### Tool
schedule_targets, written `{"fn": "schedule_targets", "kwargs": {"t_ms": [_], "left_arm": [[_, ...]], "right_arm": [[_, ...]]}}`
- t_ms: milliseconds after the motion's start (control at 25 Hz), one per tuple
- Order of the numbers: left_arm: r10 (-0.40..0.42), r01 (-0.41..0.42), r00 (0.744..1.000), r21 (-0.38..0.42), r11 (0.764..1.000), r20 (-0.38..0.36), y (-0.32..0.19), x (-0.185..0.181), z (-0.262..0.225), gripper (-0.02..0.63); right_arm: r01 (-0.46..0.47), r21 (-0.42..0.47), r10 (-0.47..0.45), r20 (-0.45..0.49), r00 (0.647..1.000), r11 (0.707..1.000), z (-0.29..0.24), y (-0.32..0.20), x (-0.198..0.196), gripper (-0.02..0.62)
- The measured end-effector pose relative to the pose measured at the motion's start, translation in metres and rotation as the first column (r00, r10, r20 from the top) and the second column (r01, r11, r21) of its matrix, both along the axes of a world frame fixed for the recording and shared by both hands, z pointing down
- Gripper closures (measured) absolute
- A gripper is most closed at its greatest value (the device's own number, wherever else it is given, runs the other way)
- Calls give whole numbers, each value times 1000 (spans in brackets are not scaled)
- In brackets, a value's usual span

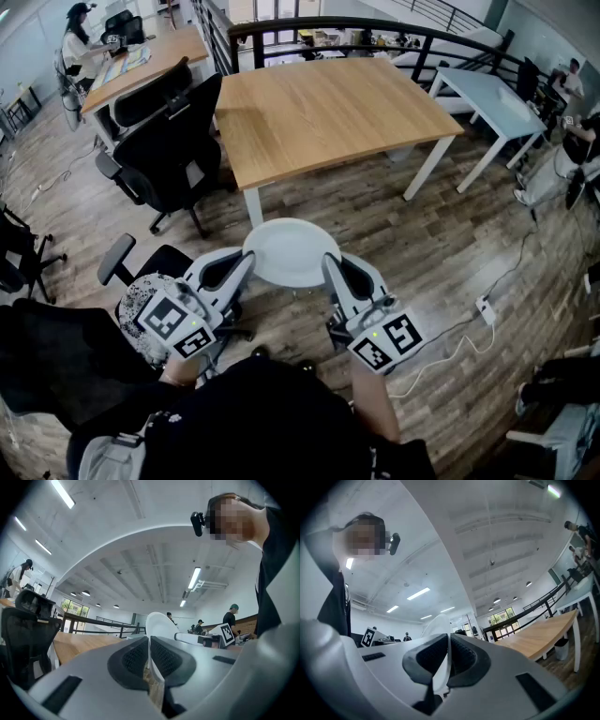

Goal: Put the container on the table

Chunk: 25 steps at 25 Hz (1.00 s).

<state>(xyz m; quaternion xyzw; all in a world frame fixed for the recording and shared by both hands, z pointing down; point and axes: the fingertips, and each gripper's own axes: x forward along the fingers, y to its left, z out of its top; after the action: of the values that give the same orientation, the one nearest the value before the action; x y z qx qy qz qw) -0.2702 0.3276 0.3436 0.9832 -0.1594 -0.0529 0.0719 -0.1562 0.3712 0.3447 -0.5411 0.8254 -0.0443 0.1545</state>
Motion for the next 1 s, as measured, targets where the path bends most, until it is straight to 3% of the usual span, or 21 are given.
{"fn": "schedule_targets", "kwargs": {"t_ms": [360,1000], "left_arm": [[4,-4,1000,3,1000,0,4,16,-1,581],[55,-56,997,21,998,56,43,77,7,581]], "right_arm": [[0,14,0,17,1000,1000,-1,4,16,566],[-60,14,59,70,996,998,13,50,74,566]]}}
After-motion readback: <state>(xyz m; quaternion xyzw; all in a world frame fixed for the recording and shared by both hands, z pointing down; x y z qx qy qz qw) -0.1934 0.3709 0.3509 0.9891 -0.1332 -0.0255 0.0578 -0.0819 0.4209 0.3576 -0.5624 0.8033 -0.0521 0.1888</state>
